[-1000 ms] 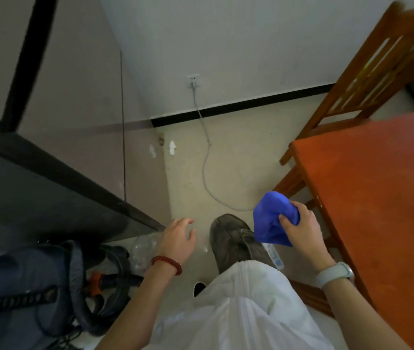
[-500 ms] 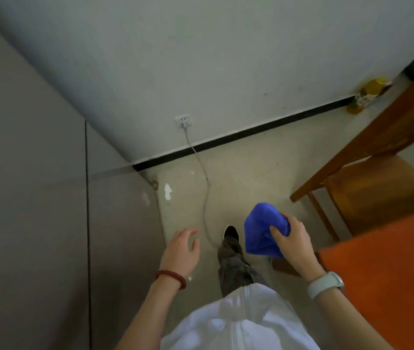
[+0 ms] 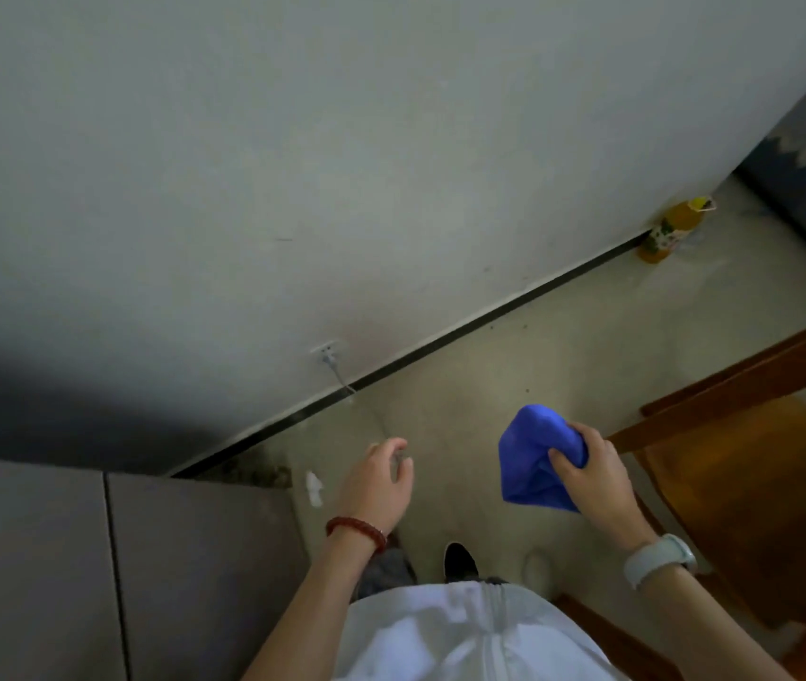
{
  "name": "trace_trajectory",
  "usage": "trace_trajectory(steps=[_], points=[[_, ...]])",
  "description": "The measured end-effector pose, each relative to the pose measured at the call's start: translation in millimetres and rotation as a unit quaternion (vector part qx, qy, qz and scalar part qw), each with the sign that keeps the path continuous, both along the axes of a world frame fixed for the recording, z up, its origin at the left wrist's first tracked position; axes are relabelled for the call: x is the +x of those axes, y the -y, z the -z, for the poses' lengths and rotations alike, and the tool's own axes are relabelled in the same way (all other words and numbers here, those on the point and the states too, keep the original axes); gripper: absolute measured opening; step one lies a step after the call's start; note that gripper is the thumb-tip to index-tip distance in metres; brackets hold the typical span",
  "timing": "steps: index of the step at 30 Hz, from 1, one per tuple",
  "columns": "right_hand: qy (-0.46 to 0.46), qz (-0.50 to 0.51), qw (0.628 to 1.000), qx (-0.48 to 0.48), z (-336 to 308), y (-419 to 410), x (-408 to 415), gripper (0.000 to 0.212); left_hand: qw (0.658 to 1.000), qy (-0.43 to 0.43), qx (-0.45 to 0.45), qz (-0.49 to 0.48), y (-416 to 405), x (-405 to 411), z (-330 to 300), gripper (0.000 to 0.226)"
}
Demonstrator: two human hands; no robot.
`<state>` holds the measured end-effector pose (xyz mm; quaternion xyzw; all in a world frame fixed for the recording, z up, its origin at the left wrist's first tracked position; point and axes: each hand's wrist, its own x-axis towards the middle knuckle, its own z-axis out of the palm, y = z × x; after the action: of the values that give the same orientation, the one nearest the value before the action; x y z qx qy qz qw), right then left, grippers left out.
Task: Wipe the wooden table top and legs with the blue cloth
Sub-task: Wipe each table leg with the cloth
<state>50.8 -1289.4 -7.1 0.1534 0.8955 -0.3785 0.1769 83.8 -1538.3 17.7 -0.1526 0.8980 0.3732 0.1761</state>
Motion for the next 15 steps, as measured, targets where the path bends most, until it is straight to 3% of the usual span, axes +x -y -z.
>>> trace_trajectory(steps=[8,15], points=[[-0.01,0.162,0.987,-0.012,4,27,-42,0.039,0.989,-0.007,0.012,0.147,23,-132,6,0.031],[-0.012,0.255,0.967,-0.009,8,1,-93,0.04,0.961,-0.025,0.007,0.276,-38,-242,11,0.029]])
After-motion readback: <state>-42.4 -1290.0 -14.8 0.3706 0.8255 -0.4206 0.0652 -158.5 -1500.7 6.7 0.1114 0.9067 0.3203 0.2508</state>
